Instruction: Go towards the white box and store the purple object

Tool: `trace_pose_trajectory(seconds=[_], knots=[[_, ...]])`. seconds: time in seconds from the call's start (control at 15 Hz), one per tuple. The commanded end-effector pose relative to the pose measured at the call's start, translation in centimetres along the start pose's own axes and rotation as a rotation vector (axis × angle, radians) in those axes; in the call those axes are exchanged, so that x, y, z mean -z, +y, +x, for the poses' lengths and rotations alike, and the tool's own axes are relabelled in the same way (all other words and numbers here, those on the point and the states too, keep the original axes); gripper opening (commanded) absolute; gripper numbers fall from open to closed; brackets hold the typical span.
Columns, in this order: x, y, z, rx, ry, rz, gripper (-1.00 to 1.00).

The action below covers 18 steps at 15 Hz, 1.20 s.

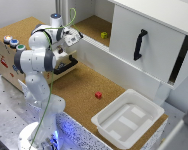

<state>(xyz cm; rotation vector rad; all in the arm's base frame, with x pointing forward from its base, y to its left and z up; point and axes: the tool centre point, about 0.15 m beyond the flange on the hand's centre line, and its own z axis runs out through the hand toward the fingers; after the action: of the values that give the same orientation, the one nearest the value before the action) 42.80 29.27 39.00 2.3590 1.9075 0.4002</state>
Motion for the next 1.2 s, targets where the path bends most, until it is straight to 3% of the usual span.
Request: trace_pose_trajectory(seconds=[0.0, 0.2, 0.53, 1.13], knots=[[5.6, 2.9, -3.9, -0.159, -0.042, -0.062, -1.00], [7.5, 4.1, -8.1, -0.284, -0.063, -0.094, -1.00], [7.6, 4.6, -15.1, -0.444, -0.115, -0.106, -1.00], [7.3, 3.2, -30.6, -0.683, -0.157, -0.075, -1.00]])
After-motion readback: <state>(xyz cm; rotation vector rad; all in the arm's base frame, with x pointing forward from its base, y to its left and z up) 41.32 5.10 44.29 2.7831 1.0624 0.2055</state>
